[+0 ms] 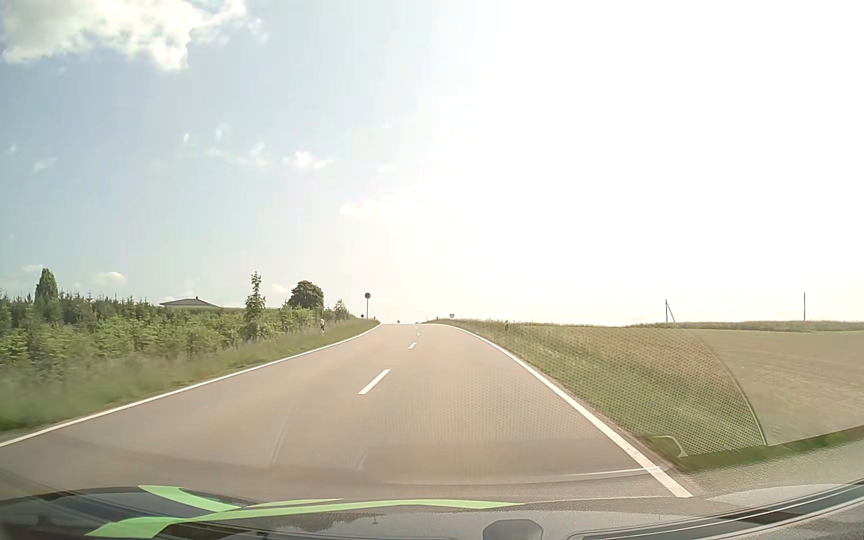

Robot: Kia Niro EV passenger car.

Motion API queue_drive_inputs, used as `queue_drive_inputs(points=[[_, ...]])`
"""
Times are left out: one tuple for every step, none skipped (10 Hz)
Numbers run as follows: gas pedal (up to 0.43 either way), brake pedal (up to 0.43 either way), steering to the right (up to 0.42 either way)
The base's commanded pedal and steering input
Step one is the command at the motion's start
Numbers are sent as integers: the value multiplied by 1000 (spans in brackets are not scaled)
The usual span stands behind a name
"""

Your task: Follow the waypoints while adhering to traffic rules and regulations

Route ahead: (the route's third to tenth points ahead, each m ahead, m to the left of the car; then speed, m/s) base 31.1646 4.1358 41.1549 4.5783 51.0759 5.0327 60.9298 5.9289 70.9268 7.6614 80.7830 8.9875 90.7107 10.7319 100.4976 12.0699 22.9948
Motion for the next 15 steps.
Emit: queue_drive_inputs(points=[[280, 0, -16], [280, 0, -16], [268, 0, -16], [260, 0, -15], [248, 0, -16], [240, 0, -16], [197, 0, -15], [169, 0, -15], [169, 0, -15], [169, 0, -14], [169, 0, -12], [169, 0, -11], [169, 0, -11], [169, 0, -11], [169, 0, -11]])
